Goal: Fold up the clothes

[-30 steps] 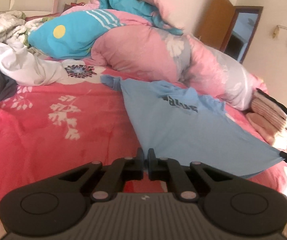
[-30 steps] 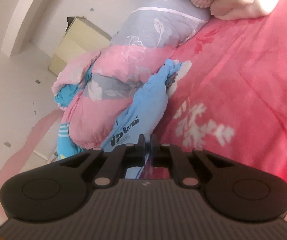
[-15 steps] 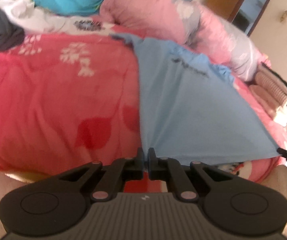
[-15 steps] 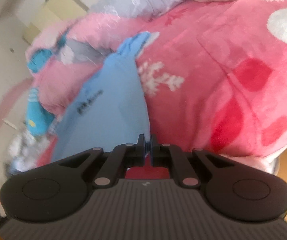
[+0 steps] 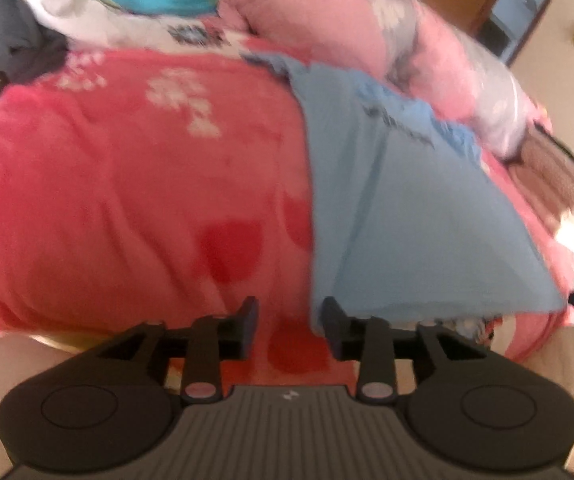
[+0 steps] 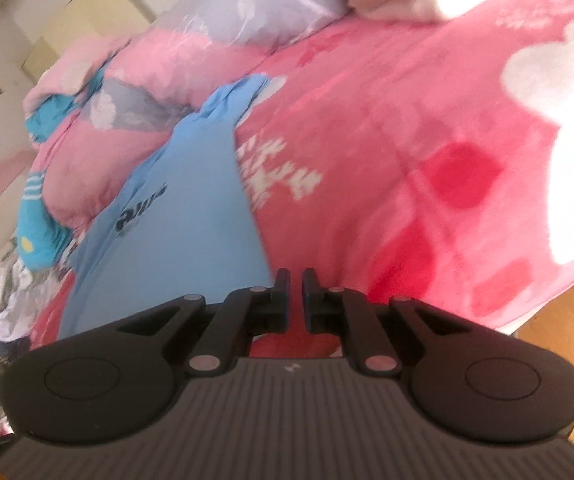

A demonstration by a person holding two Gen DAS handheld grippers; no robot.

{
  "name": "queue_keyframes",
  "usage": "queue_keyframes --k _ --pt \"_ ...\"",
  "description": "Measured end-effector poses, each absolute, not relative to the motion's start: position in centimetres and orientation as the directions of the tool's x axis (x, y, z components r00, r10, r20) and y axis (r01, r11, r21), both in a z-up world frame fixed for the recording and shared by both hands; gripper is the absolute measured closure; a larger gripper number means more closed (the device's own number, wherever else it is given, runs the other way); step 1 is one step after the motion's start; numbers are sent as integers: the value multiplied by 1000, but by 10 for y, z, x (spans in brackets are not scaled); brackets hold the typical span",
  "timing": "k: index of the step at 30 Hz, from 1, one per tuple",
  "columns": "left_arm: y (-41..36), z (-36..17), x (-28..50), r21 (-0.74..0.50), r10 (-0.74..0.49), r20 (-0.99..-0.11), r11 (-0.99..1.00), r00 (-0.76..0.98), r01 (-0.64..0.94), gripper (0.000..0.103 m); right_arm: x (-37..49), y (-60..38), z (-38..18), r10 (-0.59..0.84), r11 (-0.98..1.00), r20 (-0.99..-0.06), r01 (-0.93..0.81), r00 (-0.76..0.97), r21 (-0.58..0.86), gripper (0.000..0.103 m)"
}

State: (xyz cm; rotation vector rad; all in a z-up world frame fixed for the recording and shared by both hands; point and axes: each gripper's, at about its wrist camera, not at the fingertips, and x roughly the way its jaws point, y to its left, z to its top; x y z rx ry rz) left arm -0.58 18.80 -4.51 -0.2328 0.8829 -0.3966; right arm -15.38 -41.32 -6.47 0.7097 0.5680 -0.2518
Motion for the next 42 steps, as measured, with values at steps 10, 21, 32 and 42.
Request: queue_keyframes --k 10,21,32,42 --pt "166 -7 103 -447 -500 -627 859 598 250 33 -100 -381 -30 135 783 -398 148 907 604 95" --pt "78 -44 288 -352 -419 -743 908 523 228 36 8 -333 -80 394 781 -411 -63 822 622 94" --pt "75 -41 315 -198 -326 -691 944 645 265 99 14 -340 -101 435 741 -422 -50 795 670 97" --pt "102 -60 336 -223 -297 -709 955 640 196 95 14 -341 -102 423 758 -440 -44 792 651 103"
